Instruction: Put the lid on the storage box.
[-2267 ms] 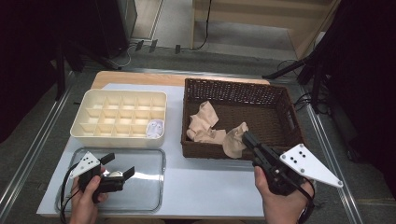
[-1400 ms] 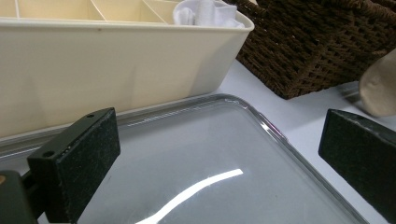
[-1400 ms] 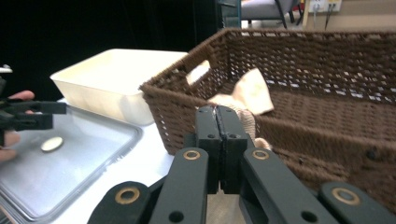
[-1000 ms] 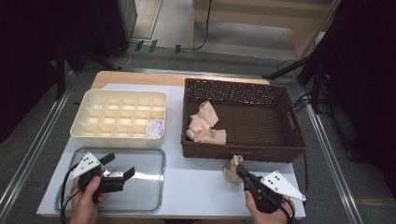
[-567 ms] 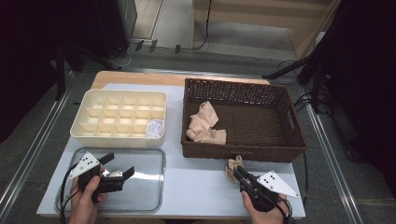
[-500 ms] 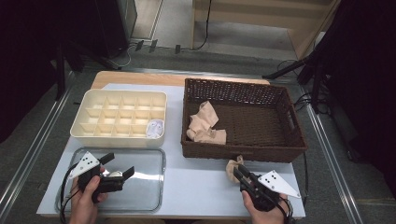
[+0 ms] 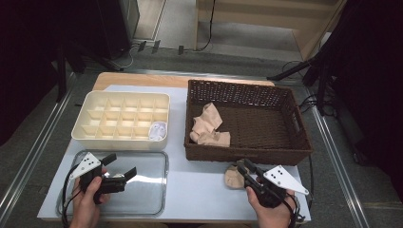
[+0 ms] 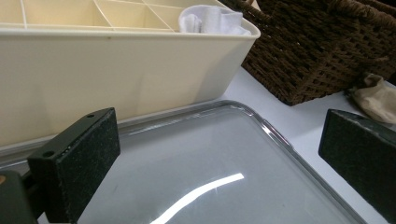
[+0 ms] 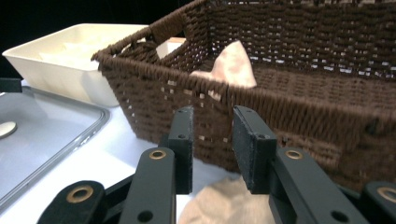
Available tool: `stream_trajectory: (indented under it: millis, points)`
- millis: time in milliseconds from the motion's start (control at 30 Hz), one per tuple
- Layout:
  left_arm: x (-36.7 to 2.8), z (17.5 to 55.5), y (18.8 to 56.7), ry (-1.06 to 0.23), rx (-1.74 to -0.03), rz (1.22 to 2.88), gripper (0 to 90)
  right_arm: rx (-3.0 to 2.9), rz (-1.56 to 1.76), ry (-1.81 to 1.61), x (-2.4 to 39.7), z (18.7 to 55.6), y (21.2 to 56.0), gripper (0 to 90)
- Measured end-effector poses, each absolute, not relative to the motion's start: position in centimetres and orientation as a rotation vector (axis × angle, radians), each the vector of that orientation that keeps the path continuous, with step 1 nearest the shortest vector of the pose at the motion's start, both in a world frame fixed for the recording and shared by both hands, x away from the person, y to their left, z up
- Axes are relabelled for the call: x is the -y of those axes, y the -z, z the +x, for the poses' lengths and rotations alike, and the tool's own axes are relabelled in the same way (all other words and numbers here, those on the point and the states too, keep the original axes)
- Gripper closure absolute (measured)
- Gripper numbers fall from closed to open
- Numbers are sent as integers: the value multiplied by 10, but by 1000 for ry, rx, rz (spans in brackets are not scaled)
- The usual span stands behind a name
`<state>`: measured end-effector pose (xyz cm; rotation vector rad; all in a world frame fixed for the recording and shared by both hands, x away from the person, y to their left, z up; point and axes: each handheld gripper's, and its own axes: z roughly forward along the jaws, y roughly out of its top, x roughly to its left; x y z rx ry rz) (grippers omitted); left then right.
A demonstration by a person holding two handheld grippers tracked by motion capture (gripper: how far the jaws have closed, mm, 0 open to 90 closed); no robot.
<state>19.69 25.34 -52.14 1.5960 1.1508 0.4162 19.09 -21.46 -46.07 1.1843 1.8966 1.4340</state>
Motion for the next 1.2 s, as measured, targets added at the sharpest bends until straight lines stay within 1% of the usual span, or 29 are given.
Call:
stream_trajectory:
  millis: [267,600,1200]
  points:
    - [-254,199,521,-423,-1151,1589,0,-1904,1160,-1399,208,220,442,709]
    - [-260,199,521,-429,-1154,1573,0,-1934,1178,-1343,202,259,429,714]
    - [-268,200,521,-419,-1169,1538,0,-1989,1210,-1262,191,320,420,718]
